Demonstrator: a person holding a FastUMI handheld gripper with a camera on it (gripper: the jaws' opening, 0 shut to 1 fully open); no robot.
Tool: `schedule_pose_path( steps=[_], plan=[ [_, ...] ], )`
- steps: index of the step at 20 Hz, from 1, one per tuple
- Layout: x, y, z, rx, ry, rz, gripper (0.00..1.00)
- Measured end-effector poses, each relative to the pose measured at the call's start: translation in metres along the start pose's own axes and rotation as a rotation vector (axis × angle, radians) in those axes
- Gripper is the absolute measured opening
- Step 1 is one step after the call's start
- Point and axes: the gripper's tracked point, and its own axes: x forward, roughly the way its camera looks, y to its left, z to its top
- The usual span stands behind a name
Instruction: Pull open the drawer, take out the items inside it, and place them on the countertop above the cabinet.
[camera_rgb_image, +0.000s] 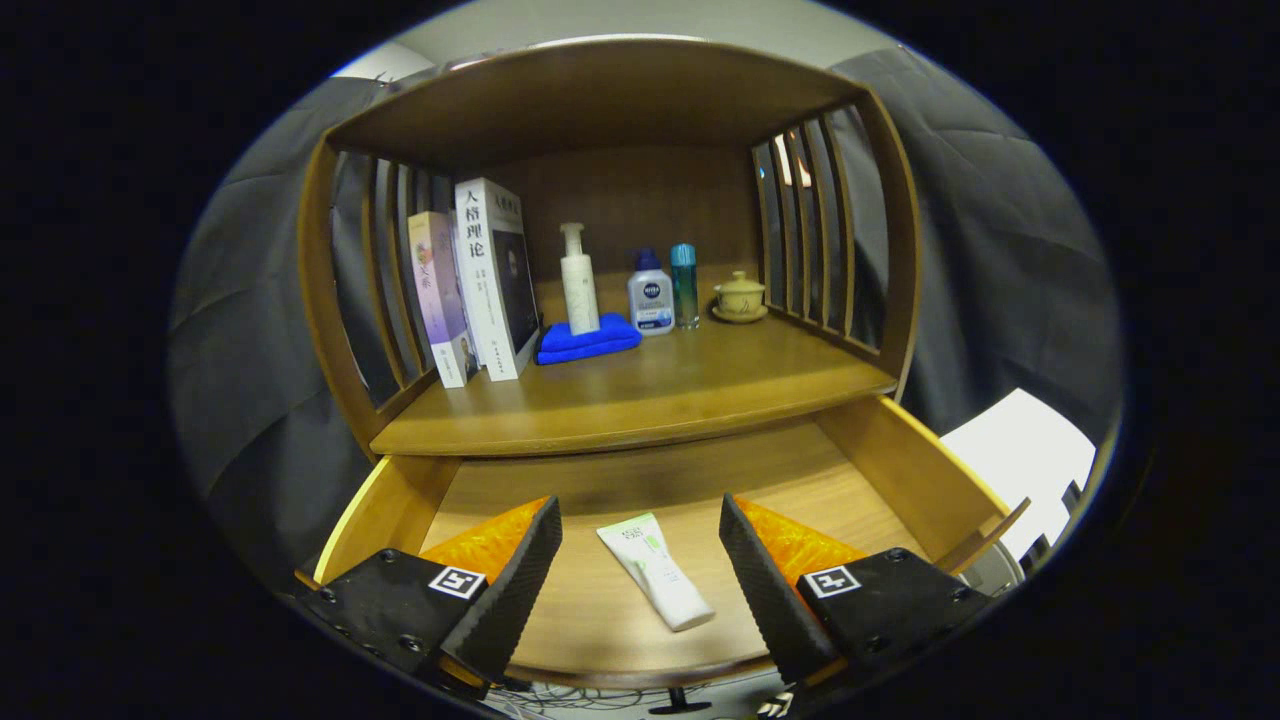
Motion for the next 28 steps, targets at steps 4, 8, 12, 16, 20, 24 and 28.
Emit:
schedule_pose_path(
  steps=[4, 8, 12, 16, 20, 24, 28],
  plan=[
    [0.03, -0.009, -0.011, -0.011, 0.123, -0.087, 0.99],
    [0.054, -0.015, -0.027, -0.012, 0.262, -0.142, 0.99],
    [0.063, -0.021, -0.048, 0.004, 0.425, -0.166, 0.99],
    [0.064, -0.027, -0.073, 0.011, 0.58, -0.181, 0.99],
    [0.065, -0.029, -0.086, 0.017, 0.64, -0.174, 0.96],
    [0.066, -0.021, -0.098, 0.013, 0.697, -0.139, 0.83],
    [0.067, -0.021, -0.105, -0.012, 0.694, -0.148, 0.52]
  ],
)
